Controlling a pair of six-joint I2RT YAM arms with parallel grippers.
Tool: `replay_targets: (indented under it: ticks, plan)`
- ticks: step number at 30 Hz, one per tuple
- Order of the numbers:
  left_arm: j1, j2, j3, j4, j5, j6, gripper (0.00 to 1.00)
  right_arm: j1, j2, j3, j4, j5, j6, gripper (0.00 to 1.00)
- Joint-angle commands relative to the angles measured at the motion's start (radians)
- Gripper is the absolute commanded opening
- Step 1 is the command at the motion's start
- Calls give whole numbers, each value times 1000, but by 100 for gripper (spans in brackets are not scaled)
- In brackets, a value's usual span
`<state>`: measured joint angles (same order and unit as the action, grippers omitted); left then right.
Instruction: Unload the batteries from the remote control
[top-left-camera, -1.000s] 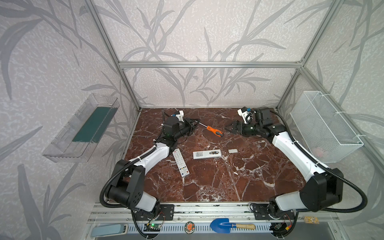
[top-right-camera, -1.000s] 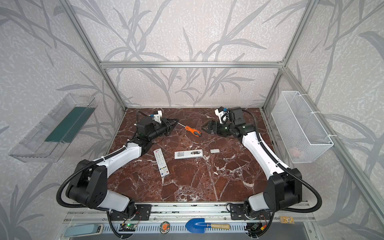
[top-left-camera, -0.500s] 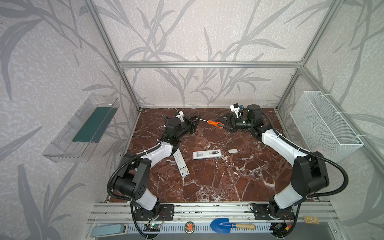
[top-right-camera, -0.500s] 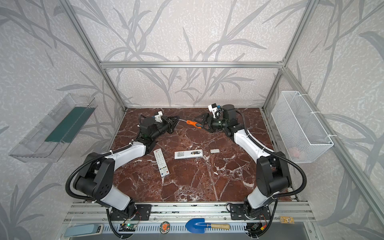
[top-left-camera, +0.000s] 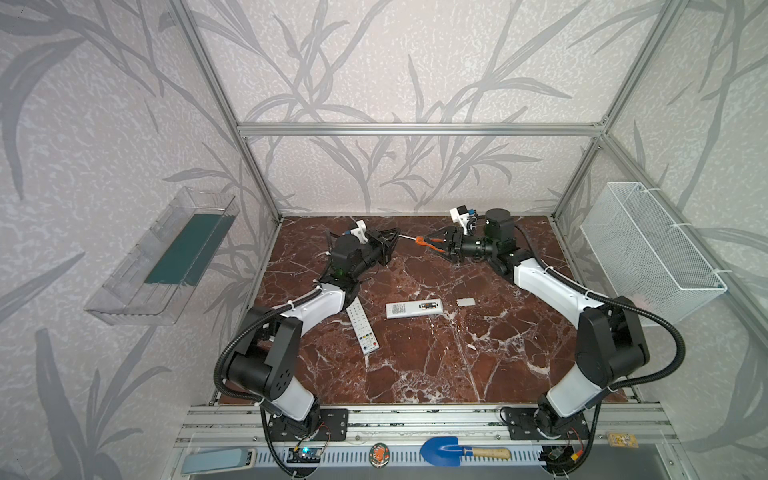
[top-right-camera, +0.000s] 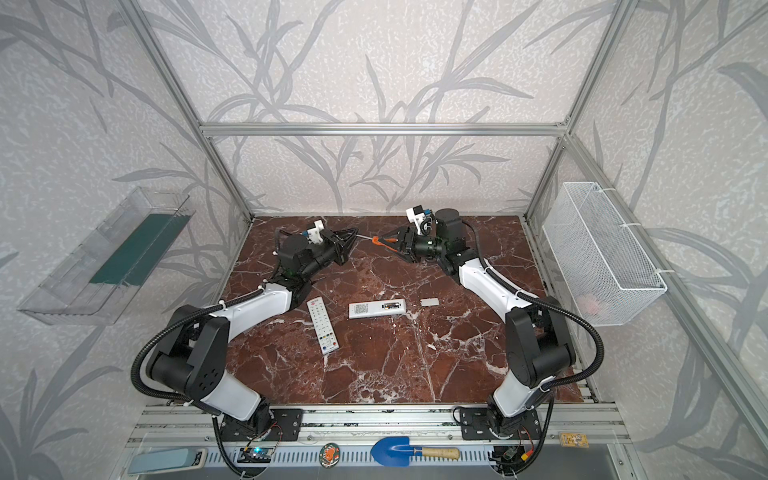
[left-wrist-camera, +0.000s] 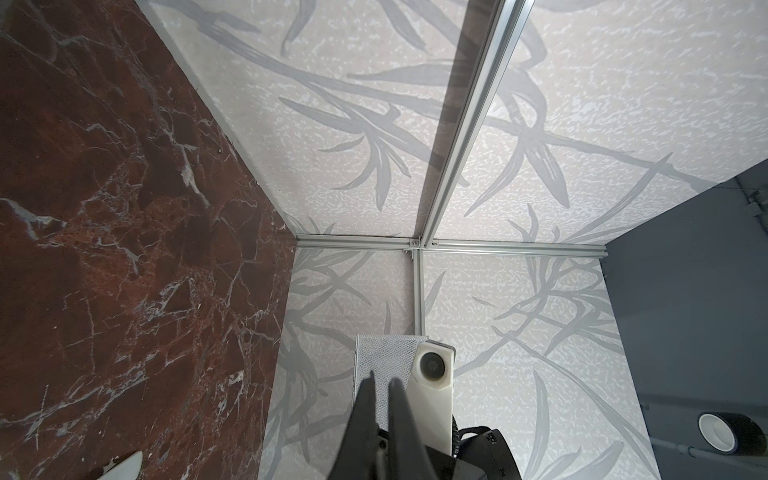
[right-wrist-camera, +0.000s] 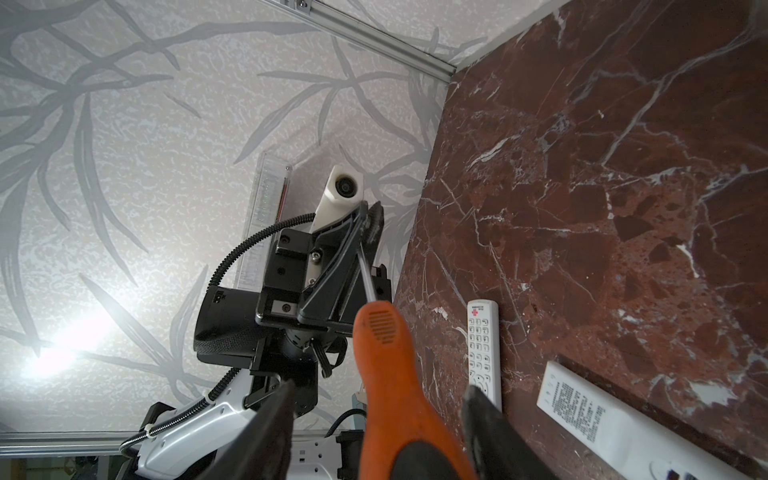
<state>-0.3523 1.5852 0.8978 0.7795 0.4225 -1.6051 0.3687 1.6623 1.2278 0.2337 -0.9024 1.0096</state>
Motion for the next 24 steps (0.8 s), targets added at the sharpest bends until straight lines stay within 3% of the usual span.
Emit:
replay_targets:
  ticks: [1,7,14,21,22,24]
  plan:
    - [6,-9,-10,61,18,-38,0,1,-3,12,57,3,16,60]
    - [13,-10,-11,65,30,-41,0,0,-9,-2,78,13,27,48]
    - [19,-17,-22,67,37,-44,0,-1,-17,-14,76,33,28,19]
    - [37,-35,-34,34,55,-30,2,-9,-41,-17,13,43,-16,8]
    - [45,-47,-38,12,63,-15,9,-16,-52,-20,-11,46,-29,8]
    - [62,-73,-52,-32,80,32,37,-36,-73,-25,-67,48,-61,7]
